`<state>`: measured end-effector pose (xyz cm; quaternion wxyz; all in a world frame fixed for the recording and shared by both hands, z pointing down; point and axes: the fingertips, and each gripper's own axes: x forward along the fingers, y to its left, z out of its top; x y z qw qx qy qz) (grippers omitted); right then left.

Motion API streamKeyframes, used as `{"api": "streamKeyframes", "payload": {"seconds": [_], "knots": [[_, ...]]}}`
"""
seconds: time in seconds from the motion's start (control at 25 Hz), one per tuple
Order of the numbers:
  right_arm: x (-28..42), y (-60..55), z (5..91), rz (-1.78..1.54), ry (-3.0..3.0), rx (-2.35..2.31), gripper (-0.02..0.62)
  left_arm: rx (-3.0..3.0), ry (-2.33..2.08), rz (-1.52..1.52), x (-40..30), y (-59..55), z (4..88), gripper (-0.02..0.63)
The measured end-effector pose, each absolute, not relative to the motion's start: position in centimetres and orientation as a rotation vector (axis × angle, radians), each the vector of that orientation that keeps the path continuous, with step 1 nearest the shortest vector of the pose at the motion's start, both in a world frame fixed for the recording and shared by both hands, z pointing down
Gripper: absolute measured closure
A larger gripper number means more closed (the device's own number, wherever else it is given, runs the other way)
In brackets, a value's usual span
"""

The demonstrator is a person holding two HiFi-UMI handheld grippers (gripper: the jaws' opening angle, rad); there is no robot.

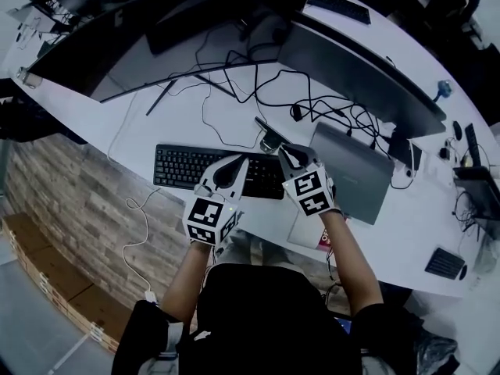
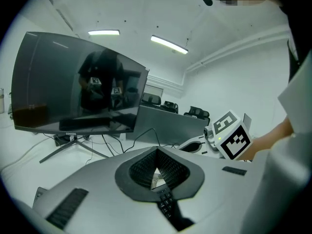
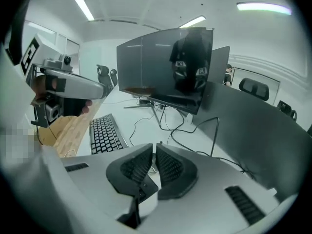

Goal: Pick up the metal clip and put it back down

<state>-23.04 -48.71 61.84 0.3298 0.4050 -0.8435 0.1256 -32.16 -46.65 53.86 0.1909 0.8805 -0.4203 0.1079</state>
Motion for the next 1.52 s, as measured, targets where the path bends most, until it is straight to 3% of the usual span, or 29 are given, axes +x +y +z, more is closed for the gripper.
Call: {"api": "streamKeyframes", "payload": {"seconds": [0.76,1.52], "knots": [[-20.5,-45.9,47.6,0.19,-2.43,1.317,0.572,2.613,-1.331,0.233,-32.6,-45.0,44.5,0.597],[-17.8,-42.4,41.1,0.093,-2.515,1.477,0.572,2.677,-1.462,0.109,-33.6,-41.1,37.2,0.597]]}}
